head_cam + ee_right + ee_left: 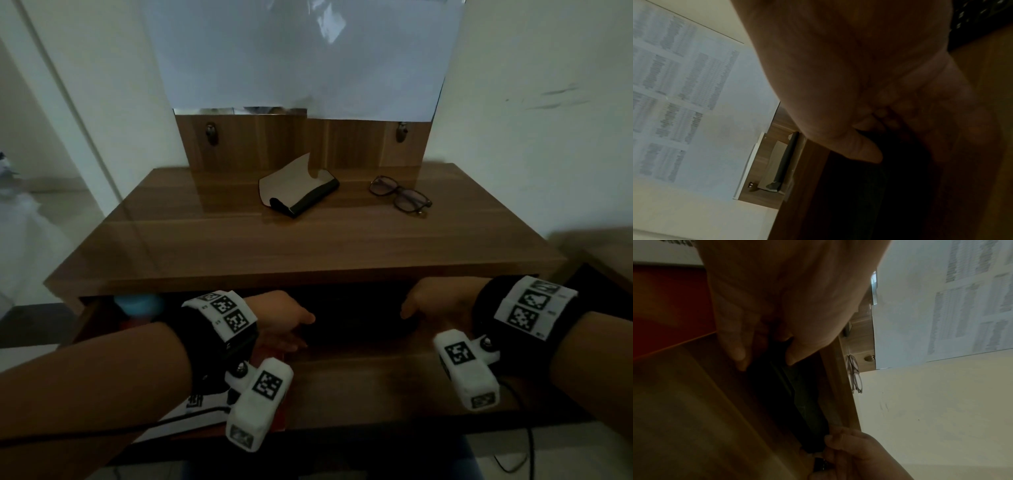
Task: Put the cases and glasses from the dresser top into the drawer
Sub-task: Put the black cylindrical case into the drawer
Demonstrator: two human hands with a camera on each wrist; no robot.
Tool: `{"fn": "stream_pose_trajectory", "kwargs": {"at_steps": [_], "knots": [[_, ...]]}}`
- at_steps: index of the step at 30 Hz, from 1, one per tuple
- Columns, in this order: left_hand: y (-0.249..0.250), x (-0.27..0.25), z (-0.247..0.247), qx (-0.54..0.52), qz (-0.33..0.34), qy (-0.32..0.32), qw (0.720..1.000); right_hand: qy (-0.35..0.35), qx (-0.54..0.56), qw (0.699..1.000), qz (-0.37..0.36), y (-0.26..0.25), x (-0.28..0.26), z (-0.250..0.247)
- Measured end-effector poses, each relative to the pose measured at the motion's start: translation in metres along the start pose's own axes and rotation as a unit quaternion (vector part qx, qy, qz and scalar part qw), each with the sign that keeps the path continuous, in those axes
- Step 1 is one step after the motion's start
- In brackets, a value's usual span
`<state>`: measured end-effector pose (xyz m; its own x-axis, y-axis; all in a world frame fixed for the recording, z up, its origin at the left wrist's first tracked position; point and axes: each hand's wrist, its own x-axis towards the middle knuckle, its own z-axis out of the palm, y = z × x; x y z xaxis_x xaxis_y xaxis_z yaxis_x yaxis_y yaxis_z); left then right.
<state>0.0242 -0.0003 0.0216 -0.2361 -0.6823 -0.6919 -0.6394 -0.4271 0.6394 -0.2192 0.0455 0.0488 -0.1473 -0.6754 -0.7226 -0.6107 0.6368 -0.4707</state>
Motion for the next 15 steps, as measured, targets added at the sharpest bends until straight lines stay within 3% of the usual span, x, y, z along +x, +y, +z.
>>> {"fn": "stream_pose_trajectory", "kwargs": {"at_steps": [7,15], "knots": [[0.0,0.007,0.011,0.025,-0.022,-0.013,0.999,-0.01,-0.045,0.999,0.011,-0.001,0.01,0.008],[0.003,0.006,0.013,0.031,-0.032,-0.022,0.999,-0.014,0.001,1.0,0.028,0.005,0.019,0.013]]}}
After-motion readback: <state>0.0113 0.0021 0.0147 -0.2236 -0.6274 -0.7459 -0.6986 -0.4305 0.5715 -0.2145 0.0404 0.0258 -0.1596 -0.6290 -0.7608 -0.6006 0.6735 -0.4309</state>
